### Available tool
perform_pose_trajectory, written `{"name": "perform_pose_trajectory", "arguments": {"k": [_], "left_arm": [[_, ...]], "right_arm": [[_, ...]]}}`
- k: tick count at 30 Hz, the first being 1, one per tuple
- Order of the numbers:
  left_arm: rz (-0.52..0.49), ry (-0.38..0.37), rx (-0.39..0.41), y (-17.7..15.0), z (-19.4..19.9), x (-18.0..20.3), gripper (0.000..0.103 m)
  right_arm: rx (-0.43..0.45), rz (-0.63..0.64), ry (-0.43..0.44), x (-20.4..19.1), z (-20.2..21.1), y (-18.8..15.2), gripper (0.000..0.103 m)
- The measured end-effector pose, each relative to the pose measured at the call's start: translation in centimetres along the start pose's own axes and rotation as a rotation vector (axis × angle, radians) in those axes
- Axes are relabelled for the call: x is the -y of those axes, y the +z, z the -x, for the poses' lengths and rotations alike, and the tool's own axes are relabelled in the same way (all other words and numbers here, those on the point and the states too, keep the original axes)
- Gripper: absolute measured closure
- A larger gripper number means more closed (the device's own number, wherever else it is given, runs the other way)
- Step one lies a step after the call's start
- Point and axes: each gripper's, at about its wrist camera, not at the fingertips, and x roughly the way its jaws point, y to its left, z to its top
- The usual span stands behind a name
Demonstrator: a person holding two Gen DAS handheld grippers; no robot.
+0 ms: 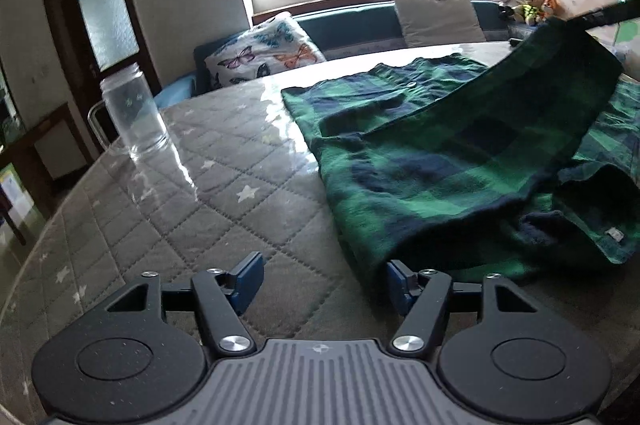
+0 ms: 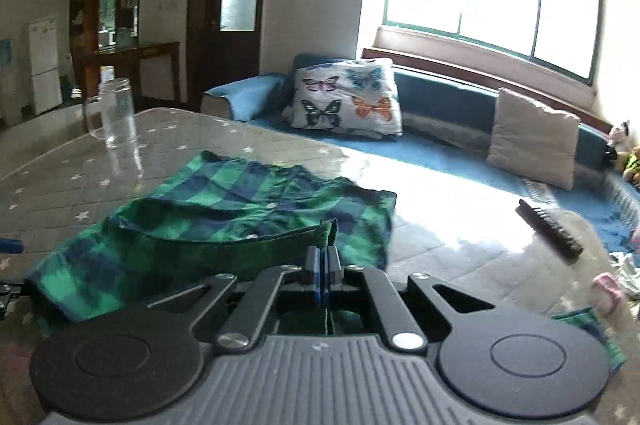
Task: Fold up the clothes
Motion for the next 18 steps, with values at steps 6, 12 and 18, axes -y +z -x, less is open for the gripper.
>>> {"name": "perform_pose_trajectory", "arguments": {"k": [6, 12, 18], "left_arm": [[-0.056, -0.035, 0.013, -0.3, 0.2, 1.0, 0.090], [-0.098, -0.054, -0.006, -0.7, 0.3, 1.1, 0.094], [-0.066, -0.094, -0.024, 0.1, 1.7, -0.8, 0.078]], "right_arm": [[-0.096, -0.020, -0.020, 0.4, -2.9, -2.3, 0.102], [-0.163, -0.060, -0.038, 1.0, -5.6, -4.5, 0.101], [-0.157, -0.096, -0.034, 2.0, -5.7, -5.1, 0.097]]}}
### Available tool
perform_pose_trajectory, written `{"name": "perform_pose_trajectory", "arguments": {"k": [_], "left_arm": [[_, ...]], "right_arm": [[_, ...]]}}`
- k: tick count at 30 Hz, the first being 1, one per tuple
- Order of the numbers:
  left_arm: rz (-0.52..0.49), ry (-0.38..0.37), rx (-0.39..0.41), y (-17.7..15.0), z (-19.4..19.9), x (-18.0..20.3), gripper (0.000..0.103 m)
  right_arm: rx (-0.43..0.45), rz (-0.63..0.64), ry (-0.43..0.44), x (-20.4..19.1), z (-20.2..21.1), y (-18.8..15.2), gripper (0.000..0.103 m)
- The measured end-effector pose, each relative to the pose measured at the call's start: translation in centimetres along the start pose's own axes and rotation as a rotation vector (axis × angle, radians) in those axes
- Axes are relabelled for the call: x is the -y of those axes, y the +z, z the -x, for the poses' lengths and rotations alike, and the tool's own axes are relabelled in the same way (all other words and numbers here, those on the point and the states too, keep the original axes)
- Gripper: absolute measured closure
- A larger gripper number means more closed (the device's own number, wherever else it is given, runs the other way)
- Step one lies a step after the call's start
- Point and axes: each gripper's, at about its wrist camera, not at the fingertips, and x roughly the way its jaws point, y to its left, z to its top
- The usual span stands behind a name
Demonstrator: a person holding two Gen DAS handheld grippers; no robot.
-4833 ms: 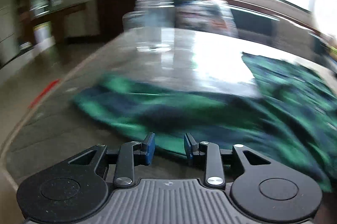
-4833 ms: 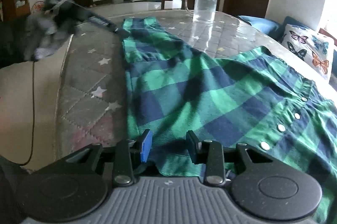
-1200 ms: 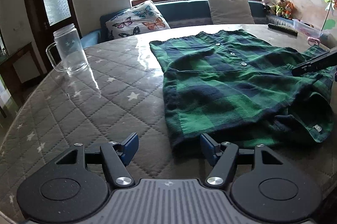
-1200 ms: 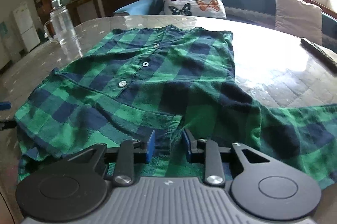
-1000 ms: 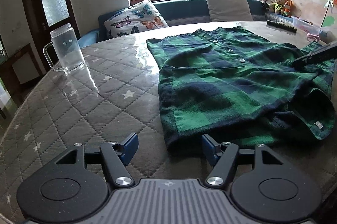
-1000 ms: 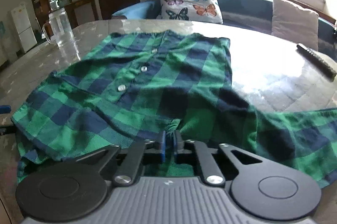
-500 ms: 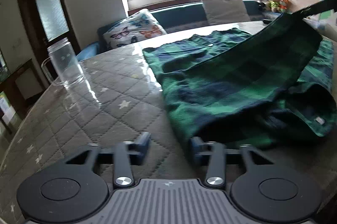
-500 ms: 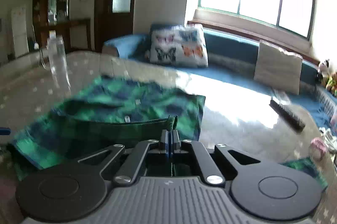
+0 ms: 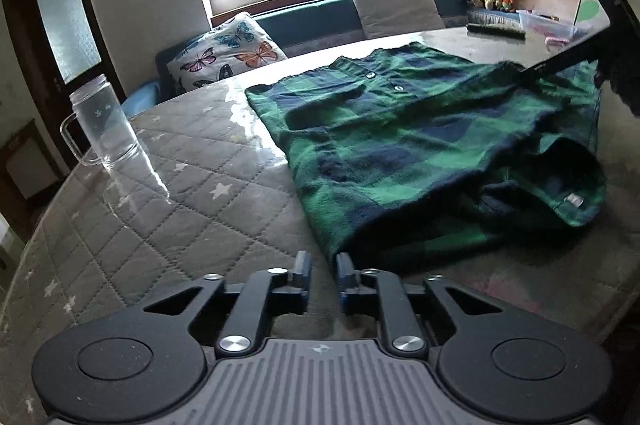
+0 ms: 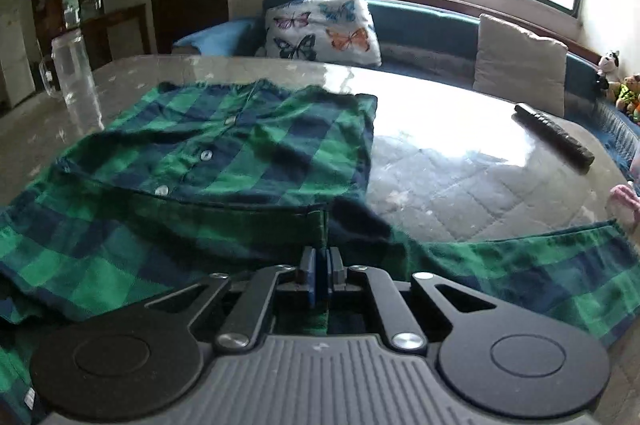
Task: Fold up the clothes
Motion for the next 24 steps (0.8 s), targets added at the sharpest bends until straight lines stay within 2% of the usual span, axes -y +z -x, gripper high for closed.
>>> {"name": "perform_pose_trajectory", "arguments": {"k": [2, 8, 13, 19, 24], "left_arm": [[0.009, 0.007, 0.016, 0.7, 0.7, -0.7, 0.072], [0.051, 0.040, 0.079, 3.7, 0.9, -2.1, 0.073], [0.093, -0.005, 0.090, 6.2, -1.4, -2.5, 0.075], [0.114, -0.063, 0.038, 7.8, -7.3, -1.3, 0.078], [0.117, -0.063, -0.025, 7.5, -10.9, -1.2, 0.078]], "right_arm": [[0.020, 0.003, -0.010, 0.3, 0.6, 0.0, 0.096], [0.046, 0.025, 0.031, -0.2, 1.3, 0.1, 0.096], [0.064, 0.068, 0.074, -1.4, 0.4, 0.9, 0.096], [0.015, 0.045, 0.066, -0.8, -3.0, 0.7, 0.097], [0.015, 0.032, 0.088, -0.2, -1.8, 0.1, 0.095]]}}
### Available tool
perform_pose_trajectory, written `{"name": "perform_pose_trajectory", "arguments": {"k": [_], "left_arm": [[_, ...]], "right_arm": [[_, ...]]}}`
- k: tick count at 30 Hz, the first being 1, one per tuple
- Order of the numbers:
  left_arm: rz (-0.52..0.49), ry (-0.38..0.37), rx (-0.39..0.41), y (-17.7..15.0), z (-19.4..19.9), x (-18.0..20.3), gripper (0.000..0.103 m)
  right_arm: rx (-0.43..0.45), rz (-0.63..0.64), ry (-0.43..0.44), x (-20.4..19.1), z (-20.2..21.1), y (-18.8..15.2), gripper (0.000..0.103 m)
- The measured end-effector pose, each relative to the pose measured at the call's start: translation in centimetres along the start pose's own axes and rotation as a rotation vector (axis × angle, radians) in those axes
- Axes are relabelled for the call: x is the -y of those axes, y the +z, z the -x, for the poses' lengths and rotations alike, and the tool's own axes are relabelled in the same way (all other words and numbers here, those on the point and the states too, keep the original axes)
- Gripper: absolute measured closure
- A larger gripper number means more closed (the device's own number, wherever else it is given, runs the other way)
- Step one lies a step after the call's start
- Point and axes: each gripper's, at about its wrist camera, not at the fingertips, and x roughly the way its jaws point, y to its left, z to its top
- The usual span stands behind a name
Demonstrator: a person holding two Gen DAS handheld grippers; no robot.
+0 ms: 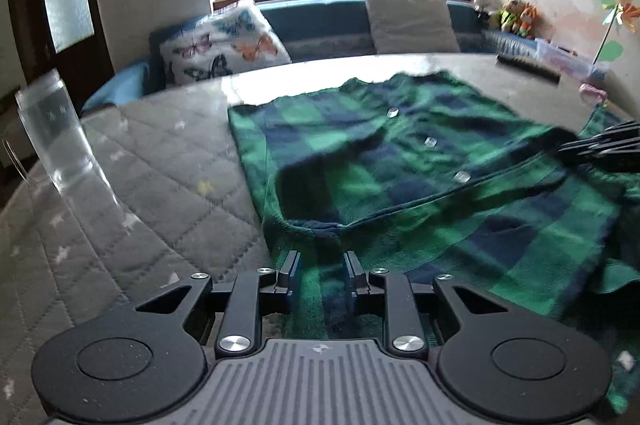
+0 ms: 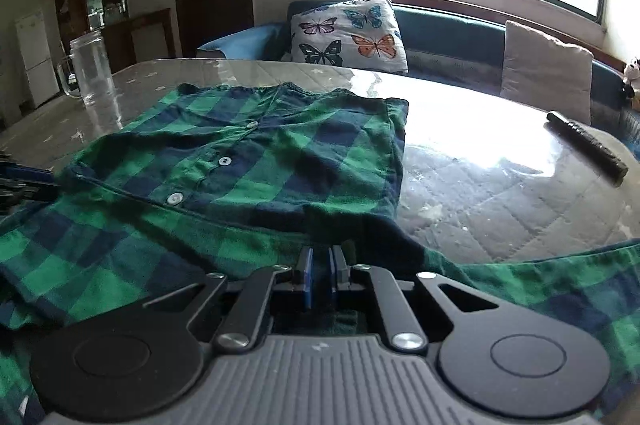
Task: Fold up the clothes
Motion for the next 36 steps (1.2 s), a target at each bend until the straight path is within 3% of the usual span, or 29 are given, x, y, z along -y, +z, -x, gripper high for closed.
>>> {"name": "perform_pose_trajectory", "arguments": {"k": [7, 9, 15, 19, 25, 27, 34, 36], "left_arm": [[-0.018, 0.010, 0.023, -0.6, 0.3, 0.2, 0.076], [-0.044, 0.017, 0.025, -0.9, 0.6, 0.5, 0.073], [-0.077, 0.044, 0.044, -1.4, 1.5, 1.4, 0.067], [-0.097, 0.048, 0.064, -1.6, 2.3, 2.1, 0.055], [-0.113, 0.064, 0.049, -2.4, 2.8, 2.6, 0.051], [-0.107, 0.067, 0.054, -2.2, 2.9, 2.6, 0.051], [-0.119, 0.053, 0.078, -1.7, 3.4, 3.4, 0.046], [-0.127, 0.049, 0.079, -1.6, 3.4, 3.7, 0.044]], "right_arm": [[-0.011, 0.012, 0.022, -0.2, 3.0, -2.0, 0.092], [-0.006, 0.022, 0.041, -0.5, 4.2, -2.8, 0.086], [-0.012, 0.074, -0.001, -1.2, 5.8, -5.3, 0.079], [-0.019, 0.058, 0.005, -1.1, 6.4, -5.7, 0.079], [0.010, -0.045, 0.003, 1.4, 8.0, -5.6, 0.078], [0.030, -0.081, -0.048, 3.0, 8.5, -5.3, 0.075], [0.040, -0.234, -0.347, 11.8, 7.9, -4.6, 0.074], [0.042, -0.292, -0.411, 14.5, 7.5, -4.5, 0.067]]}}
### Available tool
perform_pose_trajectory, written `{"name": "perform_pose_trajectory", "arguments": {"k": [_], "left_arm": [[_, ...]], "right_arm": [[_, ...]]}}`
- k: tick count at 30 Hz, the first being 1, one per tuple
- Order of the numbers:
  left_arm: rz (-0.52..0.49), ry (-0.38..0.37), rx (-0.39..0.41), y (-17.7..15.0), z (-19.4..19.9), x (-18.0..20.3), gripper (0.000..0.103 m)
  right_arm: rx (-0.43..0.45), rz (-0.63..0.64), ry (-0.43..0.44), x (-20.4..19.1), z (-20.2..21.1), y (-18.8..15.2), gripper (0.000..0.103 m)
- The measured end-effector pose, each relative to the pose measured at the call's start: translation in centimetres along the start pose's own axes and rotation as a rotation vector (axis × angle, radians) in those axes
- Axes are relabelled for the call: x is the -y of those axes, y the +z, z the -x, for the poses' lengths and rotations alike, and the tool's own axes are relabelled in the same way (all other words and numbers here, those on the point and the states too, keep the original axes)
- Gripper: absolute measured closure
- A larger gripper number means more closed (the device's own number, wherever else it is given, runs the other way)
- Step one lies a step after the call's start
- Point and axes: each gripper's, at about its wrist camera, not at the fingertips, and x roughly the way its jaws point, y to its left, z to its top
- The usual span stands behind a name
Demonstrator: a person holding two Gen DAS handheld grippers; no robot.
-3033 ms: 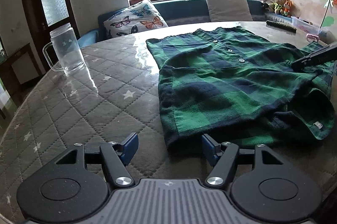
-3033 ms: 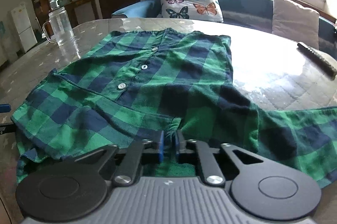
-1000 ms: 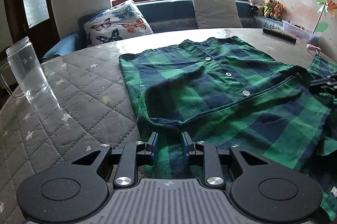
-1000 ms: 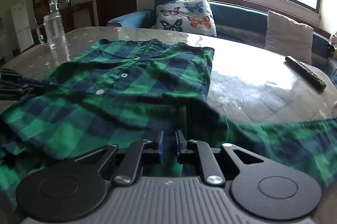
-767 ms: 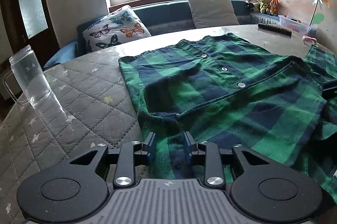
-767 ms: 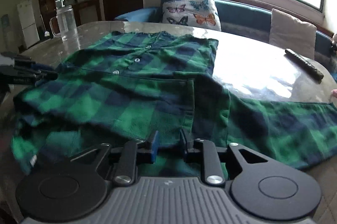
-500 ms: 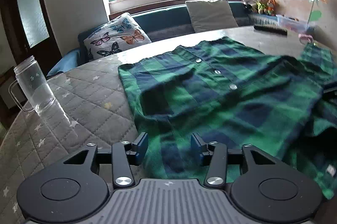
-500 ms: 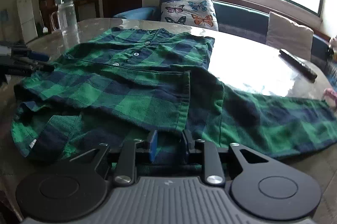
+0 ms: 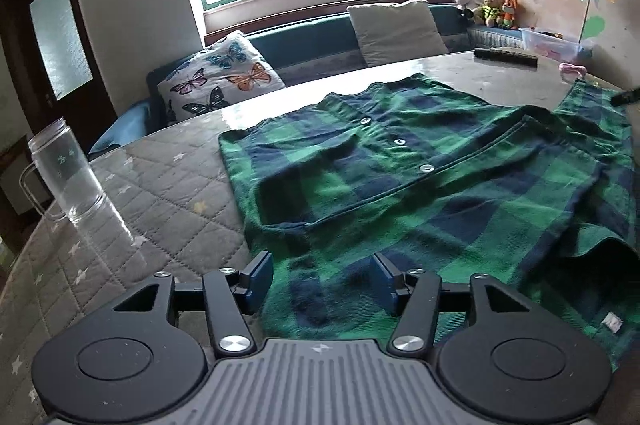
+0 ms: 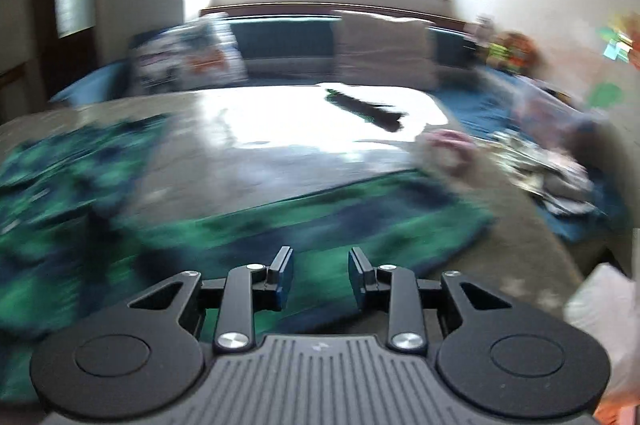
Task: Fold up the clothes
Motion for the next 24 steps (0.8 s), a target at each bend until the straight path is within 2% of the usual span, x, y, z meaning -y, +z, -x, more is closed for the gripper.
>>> {"name": "perform_pose_trajectory", "arguments": {"k": [7, 9, 16, 19, 21, 24], "left_arm": [[-0.004, 0.012, -0.002, 0.4, 0.1, 0.2, 0.038], [-0.007, 0.013, -0.003, 0.4, 0.1, 0.2, 0.037], [-0.008, 0.025, -0.015, 0.4, 0.1, 0.3, 0.036], [-0.008, 0.032, -0.021, 0.4, 0.0, 0.2, 0.036], [-0.007, 0.033, -0.022, 0.4, 0.0, 0.3, 0.036], [-0.008, 0.034, -0.023, 0.4, 0.1, 0.3, 0.035]], "right_arm": [[-0.015, -0.159, -0.159, 6.0, -4.3, 1.7, 0.063], [-0.022, -0.185, -0.181, 7.1, -5.3, 1.8, 0.058], [-0.032, -0.247, -0.194, 8.8, -7.0, 1.5, 0.060], [-0.022, -0.234, -0.208, 8.7, -7.1, 1.4, 0.071], [-0.018, -0.248, -0.210, 9.1, -7.1, 1.3, 0.087], [-0.014, -0.269, -0.202, 9.7, -7.0, 1.2, 0.091]]}}
